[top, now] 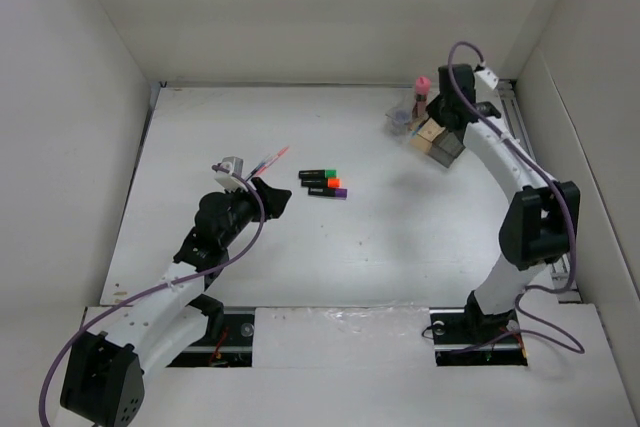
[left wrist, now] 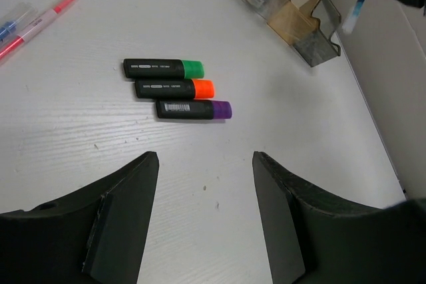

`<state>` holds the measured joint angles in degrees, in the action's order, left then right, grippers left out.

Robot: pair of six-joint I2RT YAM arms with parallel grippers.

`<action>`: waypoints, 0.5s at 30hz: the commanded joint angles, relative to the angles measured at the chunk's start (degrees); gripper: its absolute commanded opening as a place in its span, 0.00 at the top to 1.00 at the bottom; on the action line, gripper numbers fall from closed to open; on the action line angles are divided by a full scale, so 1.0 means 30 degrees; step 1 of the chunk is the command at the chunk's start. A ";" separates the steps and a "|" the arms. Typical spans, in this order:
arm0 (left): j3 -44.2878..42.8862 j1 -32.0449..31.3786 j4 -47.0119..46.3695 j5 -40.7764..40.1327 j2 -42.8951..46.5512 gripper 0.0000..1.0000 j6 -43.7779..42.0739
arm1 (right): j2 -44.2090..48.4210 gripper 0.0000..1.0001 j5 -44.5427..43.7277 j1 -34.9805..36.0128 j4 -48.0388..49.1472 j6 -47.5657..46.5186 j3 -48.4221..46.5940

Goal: Sort the stationery into containers
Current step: Place the stationery into the container

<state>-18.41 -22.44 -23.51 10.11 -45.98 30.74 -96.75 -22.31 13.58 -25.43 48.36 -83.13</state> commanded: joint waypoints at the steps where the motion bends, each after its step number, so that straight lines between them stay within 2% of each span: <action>1: -0.0805 -0.0080 -0.0660 0.0234 0.0003 0.44 0.0036 | -0.2018 0.94 -0.0707 -0.1214 0.0039 -0.1032 -0.2921; 7: -0.0805 -0.0256 -0.0660 0.0234 0.0003 0.44 0.0036 | -0.4807 0.94 -0.4133 -0.2358 -0.0808 -0.2290 -0.6442; 15: -0.0805 -0.0461 -0.1010 0.0058 -0.0524 0.44 0.0036 | -0.6887 0.94 -0.4840 -0.2712 -0.0810 -0.3344 -0.7765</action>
<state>-18.44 -23.57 -23.73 10.09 -47.53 30.83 -117.10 -33.95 6.26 -28.03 40.64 -102.02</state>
